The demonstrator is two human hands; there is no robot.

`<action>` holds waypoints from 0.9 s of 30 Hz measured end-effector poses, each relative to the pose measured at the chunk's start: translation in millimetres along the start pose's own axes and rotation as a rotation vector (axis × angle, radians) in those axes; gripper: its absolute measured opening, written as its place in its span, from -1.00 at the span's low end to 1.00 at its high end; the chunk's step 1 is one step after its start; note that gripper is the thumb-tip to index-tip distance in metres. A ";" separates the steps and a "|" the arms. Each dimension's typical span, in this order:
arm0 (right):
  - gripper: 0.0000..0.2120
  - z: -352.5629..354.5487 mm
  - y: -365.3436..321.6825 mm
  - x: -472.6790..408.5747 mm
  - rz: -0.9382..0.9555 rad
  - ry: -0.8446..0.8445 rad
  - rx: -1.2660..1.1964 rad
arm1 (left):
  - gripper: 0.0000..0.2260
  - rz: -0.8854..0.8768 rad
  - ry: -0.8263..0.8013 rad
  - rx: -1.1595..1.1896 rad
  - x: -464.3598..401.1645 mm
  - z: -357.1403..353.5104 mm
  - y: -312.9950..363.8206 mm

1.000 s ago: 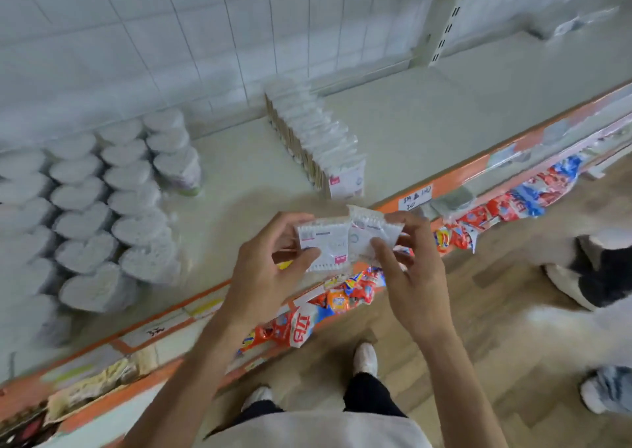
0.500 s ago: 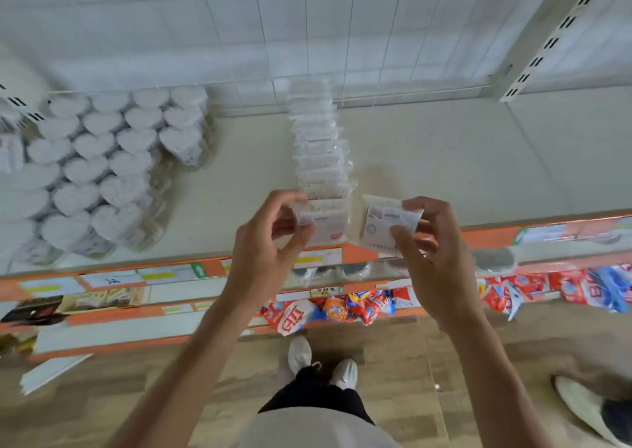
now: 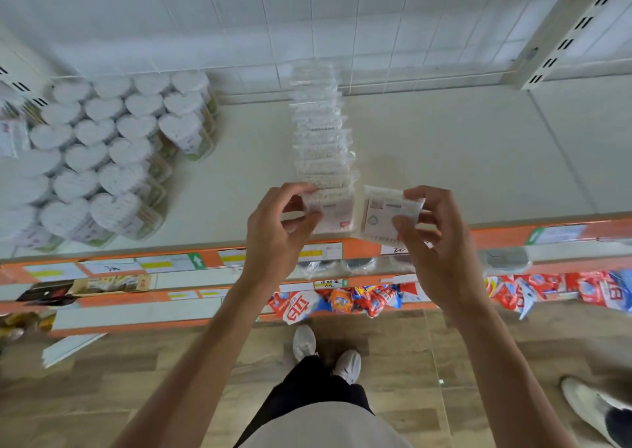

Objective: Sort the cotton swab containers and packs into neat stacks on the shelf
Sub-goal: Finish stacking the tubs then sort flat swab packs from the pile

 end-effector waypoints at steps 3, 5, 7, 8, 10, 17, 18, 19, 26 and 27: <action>-0.78 -4.5 2.1 -1.3 0.004 -0.022 0.001 | -0.73 0.017 0.008 0.016 -0.8 -1.0 -2.5; -0.77 -6.1 3.6 -1.2 0.003 -0.028 -0.001 | -0.73 0.023 0.011 0.024 -1.1 -0.9 -3.3; -0.77 -7.5 3.9 -0.4 0.001 -0.032 -0.005 | -0.72 0.028 0.014 0.022 -1.5 -0.5 -2.9; -0.77 -7.9 4.1 -0.1 -0.002 -0.033 -0.009 | -0.71 0.030 0.015 0.019 -1.9 -0.1 -2.5; -0.77 -8.0 4.6 0.2 -0.003 -0.029 -0.014 | -0.71 0.025 0.010 0.009 -2.6 0.5 -1.6; -0.71 -2.4 9.8 -6.7 -0.008 -0.005 0.030 | -0.74 0.024 -0.007 0.014 -0.3 3.9 0.2; -0.71 1.6 10.9 -12.3 -0.010 0.018 0.025 | -0.75 0.021 -0.006 0.023 0.2 5.3 1.4; -0.71 7.3 14.2 -20.3 -0.020 0.052 0.010 | -0.75 0.016 -0.004 0.032 0.5 7.1 2.5; -0.73 30.2 54.1 -74.1 -0.168 0.030 0.227 | -0.74 0.010 -0.025 0.072 4.6 9.6 9.8; -0.69 31.2 56.2 -75.1 -0.176 0.028 0.266 | -0.74 0.011 -0.029 0.086 6.0 8.7 11.1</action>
Point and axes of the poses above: each hand's wrist, its own x-axis away from the middle knuckle, its own z-axis out of the back of the hand, y = z × x, the point moved 8 cm from there along -x, towards the middle knuckle
